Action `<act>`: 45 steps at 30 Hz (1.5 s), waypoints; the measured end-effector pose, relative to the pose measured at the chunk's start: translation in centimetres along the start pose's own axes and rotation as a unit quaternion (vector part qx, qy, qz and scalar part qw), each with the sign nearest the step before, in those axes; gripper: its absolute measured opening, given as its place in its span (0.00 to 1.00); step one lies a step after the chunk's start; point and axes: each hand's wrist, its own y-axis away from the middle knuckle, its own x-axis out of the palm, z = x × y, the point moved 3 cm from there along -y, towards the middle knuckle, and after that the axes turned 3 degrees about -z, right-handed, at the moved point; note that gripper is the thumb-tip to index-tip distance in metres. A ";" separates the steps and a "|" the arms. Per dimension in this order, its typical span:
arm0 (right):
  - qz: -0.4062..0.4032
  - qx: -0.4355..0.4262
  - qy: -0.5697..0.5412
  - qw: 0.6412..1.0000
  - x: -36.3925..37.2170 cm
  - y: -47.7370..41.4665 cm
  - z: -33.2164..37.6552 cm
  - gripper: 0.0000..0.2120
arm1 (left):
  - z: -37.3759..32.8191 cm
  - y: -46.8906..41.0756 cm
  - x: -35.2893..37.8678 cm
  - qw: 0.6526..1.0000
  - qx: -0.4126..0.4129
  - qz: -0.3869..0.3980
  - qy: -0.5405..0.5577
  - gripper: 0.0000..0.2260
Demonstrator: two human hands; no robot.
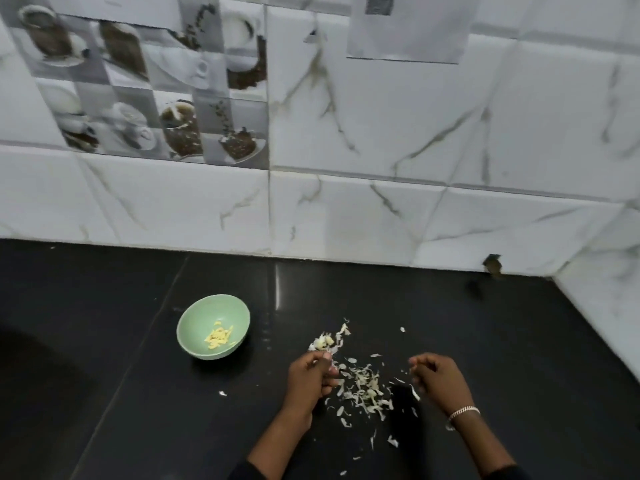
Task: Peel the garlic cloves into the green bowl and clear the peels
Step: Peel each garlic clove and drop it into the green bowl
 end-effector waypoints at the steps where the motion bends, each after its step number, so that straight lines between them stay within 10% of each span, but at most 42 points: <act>1: -0.017 0.011 0.020 1.000 -0.9 0.2 -1.5 0.12 | 0.2 0.0 0.9 1.000 -0.001 0.008 -0.003 0.07; 15: 0.081 -0.008 0.276 0.958 0.7 -0.9 -4.8 0.09 | 1.4 1.0 5.3 0.998 0.020 0.030 -0.059 0.07; 20: 0.041 0.015 0.022 0.999 1.1 0.7 -2.7 0.07 | 1.4 1.7 5.2 0.993 0.075 0.026 -0.083 0.04; 26: 0.090 -0.030 -0.303 0.948 3.3 3.6 3.7 0.09 | 0.6 3.0 6.0 0.978 0.153 0.054 -0.133 0.04; 45: 0.141 -0.109 -0.225 0.958 4.6 4.6 5.6 0.06 | -1.5 3.4 3.9 0.956 0.225 0.056 -0.178 0.06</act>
